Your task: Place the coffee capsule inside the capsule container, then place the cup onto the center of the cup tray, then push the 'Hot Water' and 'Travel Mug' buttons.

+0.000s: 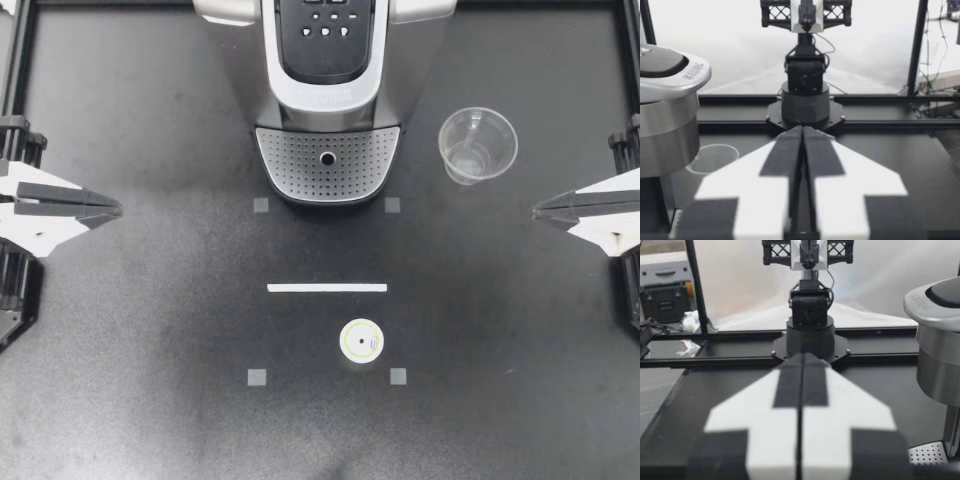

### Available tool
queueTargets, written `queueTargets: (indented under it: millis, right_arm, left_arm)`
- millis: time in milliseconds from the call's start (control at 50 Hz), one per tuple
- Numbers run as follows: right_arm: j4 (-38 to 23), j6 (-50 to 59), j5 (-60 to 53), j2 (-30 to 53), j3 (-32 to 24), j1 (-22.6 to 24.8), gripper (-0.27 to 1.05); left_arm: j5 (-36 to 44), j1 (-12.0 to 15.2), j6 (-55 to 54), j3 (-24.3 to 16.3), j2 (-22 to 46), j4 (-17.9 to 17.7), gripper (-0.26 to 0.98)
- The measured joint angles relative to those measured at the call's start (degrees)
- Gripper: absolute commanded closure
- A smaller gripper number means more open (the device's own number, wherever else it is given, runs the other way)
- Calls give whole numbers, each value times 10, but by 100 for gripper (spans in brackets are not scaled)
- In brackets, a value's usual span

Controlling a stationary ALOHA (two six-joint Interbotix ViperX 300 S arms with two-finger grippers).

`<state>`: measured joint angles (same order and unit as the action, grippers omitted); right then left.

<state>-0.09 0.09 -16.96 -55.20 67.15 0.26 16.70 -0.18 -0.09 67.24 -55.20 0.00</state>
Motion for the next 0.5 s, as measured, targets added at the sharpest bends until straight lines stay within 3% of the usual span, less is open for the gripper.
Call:
queueTargets:
  millis: [100,260,500]
  right_arm:
    - [0,0,-1,3,3,1,72]
    - [0,3,-1,24,4,1,73]
    - [0,13,-1,100,4,4,73]
  left_arm:
    - [-1,-5,-1,-6,11,1,62]
    - [-7,-11,-4,-26,54,1,63]
    - [-30,-31,-8,-76,190,1,63]
